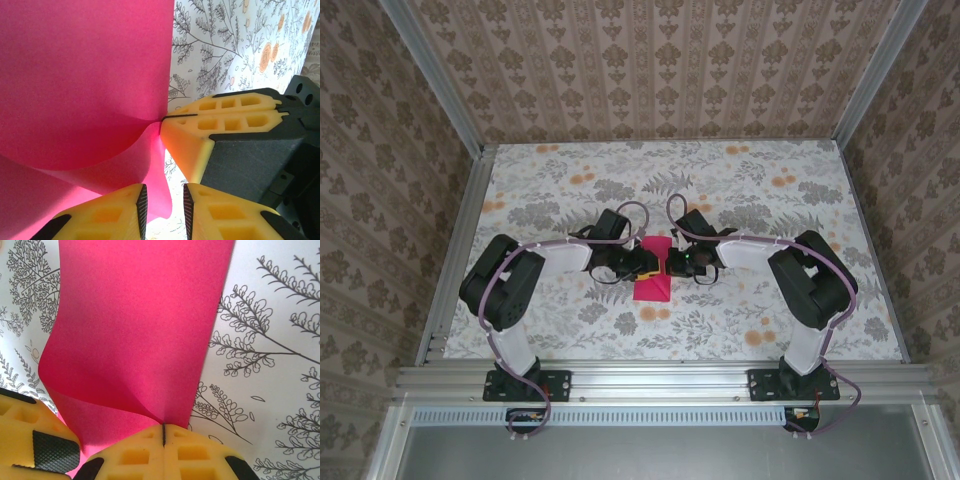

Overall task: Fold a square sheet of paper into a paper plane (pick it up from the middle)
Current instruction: Fold the triangle a second time at the center of the table.

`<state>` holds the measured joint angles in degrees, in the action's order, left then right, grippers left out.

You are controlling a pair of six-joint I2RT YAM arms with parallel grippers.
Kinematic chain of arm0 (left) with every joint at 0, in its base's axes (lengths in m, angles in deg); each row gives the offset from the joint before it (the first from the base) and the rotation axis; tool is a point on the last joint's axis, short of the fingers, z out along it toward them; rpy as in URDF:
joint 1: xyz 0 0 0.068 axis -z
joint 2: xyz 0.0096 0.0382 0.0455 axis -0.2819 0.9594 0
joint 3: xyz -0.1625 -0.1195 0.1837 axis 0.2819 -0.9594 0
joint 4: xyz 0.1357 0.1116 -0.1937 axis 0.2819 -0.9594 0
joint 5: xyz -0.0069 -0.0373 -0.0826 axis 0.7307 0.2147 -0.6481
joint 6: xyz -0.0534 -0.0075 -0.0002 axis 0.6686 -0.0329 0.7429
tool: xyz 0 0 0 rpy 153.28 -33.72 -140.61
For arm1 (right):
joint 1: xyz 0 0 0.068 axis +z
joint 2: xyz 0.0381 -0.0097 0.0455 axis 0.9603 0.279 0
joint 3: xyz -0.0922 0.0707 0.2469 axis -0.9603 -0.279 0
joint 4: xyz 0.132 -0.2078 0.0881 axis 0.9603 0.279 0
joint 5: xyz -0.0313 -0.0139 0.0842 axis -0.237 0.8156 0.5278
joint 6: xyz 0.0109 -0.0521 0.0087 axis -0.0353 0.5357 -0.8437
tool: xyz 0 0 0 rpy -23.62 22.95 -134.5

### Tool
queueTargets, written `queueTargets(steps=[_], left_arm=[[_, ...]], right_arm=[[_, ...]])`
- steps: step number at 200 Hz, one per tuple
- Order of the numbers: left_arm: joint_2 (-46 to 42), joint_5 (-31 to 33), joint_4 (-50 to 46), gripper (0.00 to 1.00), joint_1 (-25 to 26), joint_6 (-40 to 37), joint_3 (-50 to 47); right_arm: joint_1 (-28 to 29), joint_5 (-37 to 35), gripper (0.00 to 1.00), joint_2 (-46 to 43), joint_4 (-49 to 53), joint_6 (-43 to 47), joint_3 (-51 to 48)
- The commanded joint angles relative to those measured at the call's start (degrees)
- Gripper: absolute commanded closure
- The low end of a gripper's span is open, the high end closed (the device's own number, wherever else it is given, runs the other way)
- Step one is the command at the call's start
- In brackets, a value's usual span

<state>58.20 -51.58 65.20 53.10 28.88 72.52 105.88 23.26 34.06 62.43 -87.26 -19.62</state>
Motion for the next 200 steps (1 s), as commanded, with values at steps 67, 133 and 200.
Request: queueTargets(steps=[67, 133, 200], left_arm=[[-1.63, -1.83, -1.02, 0.71, 0.84, -2.11, 2.37], [-0.26, -0.54, -2.68, 0.71, 0.97, -2.78, 3.51], [1.95, 1.5, -4.0, 0.76, 0.97, -3.05, 3.92]], right_arm=[[-0.24, -3.6, 0.96, 1.55, 3.5, 0.63, 1.56], [-0.26, -5.34, 0.96, 1.9, 4.3, 0.25, 1.55], [-0.26, -5.75, 0.96, 1.19, 4.44, 0.03, 1.14]])
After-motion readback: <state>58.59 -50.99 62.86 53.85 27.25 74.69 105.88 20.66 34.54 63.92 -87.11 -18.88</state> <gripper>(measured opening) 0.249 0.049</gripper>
